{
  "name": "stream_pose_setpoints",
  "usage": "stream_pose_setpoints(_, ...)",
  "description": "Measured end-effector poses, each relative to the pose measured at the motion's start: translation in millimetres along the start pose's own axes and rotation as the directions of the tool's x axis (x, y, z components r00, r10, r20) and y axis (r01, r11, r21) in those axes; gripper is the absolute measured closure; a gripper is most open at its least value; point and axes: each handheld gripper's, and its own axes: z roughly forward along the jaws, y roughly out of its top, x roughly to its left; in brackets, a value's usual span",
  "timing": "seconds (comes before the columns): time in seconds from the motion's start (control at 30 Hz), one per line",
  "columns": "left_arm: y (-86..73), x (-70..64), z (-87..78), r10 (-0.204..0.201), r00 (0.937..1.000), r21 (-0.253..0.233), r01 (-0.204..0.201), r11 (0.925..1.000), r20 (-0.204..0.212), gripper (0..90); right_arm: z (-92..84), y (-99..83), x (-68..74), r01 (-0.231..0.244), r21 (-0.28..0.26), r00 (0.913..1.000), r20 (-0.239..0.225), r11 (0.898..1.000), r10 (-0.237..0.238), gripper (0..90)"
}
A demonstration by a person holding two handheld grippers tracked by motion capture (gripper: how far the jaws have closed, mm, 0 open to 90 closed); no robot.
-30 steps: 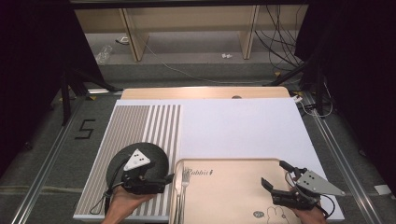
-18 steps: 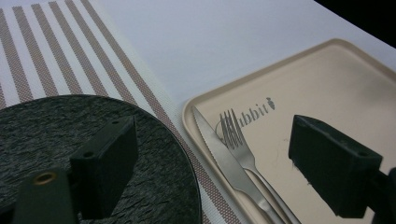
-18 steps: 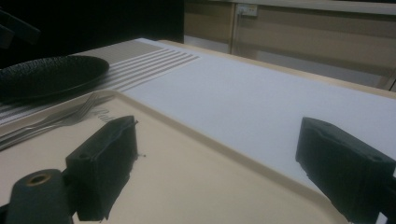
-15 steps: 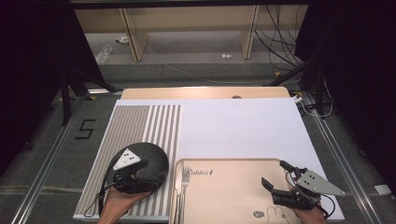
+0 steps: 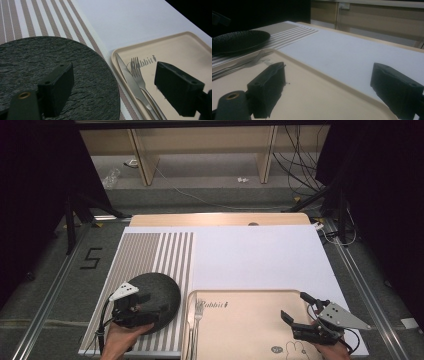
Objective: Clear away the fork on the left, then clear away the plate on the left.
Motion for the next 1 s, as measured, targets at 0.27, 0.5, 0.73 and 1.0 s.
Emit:
stream_pose_setpoints(0.27,-3.0,11.7,-2.4,-0.037,0.9987,0.002,0.037,0.9993,-0.035,16.0,-0.6,-0.2,1.1,0.002,0.001,1.0000,0.005,1.000,-0.002,13.4)
stream_pose_setpoints(0.5,-8.0,23.4,-7.7,-0.083,0.9940,0.000,0.083,0.9965,-0.071,15.9,-0.7,-0.1,1.0,-0.002,0.003,1.0000,0.005,1.000,0.002,13.4)
stream_pose_setpoints(0.73,-11.7,32.9,-10.7,-0.152,0.9863,-0.013,0.152,0.9883,-0.063,16.3,-1.6,-0.6,1.4,0.006,0.001,1.0000,0.008,1.000,-0.006,13.4)
stream_pose_setpoints(1.0,-15.7,42.4,-14.8,-0.197,0.9766,-0.021,0.196,0.9804,-0.085,16.3,-2.3,0.6,3.2,0.012,0.002,0.9999,0.012,1.000,-0.012,13.4)
